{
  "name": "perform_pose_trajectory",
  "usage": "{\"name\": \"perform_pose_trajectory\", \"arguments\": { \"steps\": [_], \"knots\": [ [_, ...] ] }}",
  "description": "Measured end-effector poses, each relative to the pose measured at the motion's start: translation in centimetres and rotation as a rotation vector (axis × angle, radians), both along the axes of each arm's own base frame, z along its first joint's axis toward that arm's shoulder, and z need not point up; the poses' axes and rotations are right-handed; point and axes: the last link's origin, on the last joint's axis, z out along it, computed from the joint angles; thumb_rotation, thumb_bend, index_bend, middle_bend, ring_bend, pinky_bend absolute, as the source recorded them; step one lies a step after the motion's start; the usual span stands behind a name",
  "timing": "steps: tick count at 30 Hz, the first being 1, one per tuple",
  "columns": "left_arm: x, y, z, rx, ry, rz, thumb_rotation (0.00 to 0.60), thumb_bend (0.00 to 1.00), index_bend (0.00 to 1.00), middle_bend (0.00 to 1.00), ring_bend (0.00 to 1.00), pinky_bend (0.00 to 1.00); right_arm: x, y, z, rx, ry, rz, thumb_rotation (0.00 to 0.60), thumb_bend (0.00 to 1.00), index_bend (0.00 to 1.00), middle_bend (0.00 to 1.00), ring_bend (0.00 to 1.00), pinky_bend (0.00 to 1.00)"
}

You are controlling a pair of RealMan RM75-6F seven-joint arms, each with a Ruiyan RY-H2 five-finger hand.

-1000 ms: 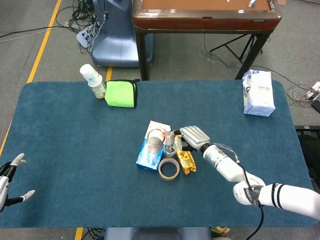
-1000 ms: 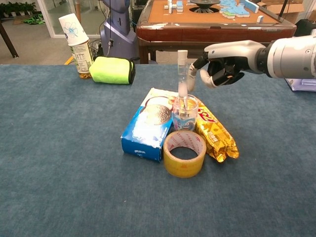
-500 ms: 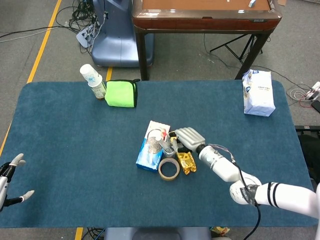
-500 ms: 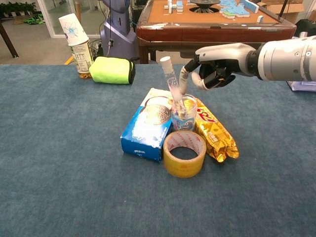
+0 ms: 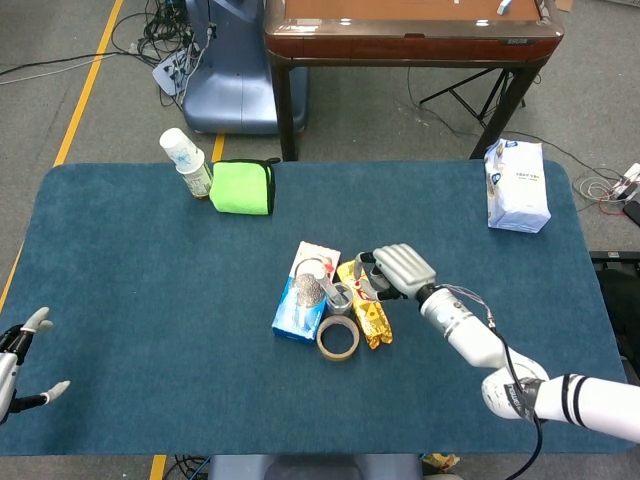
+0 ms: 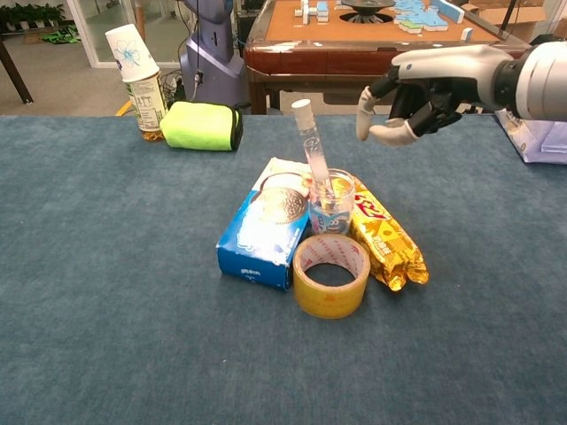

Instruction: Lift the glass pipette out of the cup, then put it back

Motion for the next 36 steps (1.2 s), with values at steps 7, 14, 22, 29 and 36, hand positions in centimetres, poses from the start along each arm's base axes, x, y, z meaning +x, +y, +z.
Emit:
{"name": "perform_pose_trajectory", "arguments": {
  "steps": [7,14,22,29,36],
  "knots": [
    [0.1,0.1,-0.3,-0.013,0.007,-0.002,0.6,0.09,0.05,0.25,0.19,0.38,-0.7,0.0,0.4,-0.088,-0.003,-0.033,0.6,0.05,0.5,0.45,0.3,0.3],
    [0.0,0.1,-0.2,-0.014,0.002,0.002,0.6,0.09,0.05,0.25,0.19,0.38,0.0,0.0,-1.4,-0.114,-0.044,-0.057,0.6,0.0,0.5,0.28,0.14,0.18],
    [0.1,-0.1,-0.1,-0.018,-0.006,-0.005,0.6,0.09,0.05,0.25,0.19,0.38,1.2,-0.1,-3.2,-0.096,-0.091,-0.055,0.6,0.0,0.5,0.25,0.1,0.15],
    [0.1,0.0,0.0,-0.015,-0.007,-0.001,0.6,0.09,0.05,0.25,0.19,0.38,1.9,-0.1,-4.3,-0.055,-0.128,-0.071,0.6,0.0,0.5,0.25,0.1,0.15],
    [0.1,-0.1,0.1,-0.014,-0.011,-0.006,0.6,0.09,0.05,0.25,0.19,0.38,2.6,-0.3,-5.2,-0.037,-0.154,-0.074,0.6,0.01,0.5,0.25,0.1,0.15]
  ]
}}
